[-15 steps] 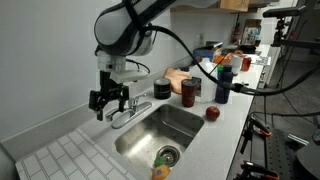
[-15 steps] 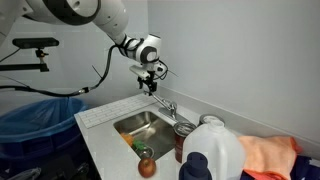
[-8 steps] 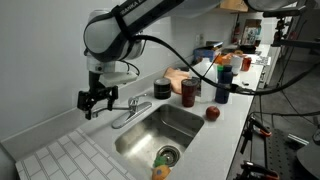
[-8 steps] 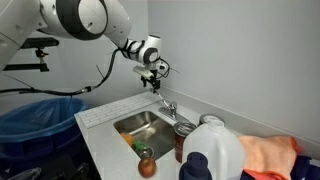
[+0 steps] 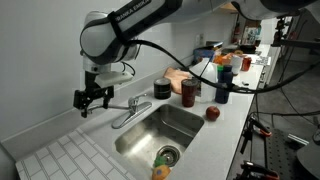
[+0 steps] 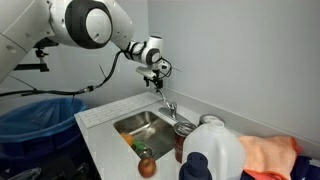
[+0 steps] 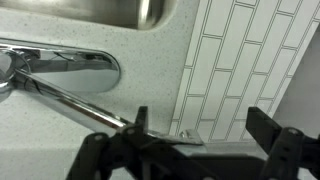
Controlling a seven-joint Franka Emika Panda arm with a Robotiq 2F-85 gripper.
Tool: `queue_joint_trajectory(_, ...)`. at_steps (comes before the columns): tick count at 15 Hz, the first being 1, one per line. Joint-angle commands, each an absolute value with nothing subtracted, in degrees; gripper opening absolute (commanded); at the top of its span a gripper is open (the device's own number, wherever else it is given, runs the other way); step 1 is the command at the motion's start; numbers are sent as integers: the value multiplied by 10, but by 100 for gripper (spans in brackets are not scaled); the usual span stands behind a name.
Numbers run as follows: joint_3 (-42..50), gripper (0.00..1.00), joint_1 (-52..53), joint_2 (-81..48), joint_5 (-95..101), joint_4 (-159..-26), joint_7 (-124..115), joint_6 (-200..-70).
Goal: Turn the tap nozzle to the left
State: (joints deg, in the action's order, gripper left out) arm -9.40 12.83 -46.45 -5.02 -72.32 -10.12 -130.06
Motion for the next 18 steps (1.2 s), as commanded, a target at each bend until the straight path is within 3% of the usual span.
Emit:
queue_joint_trajectory(1,-81,100,138,-490,-42,-679,-86,-1315)
queue_joint_trajectory(9,-71,100,142,-427,-30,-750,-107,-1266)
queue_joint_trajectory(18,-63,100,152,-227,14,-987,-132,-1297)
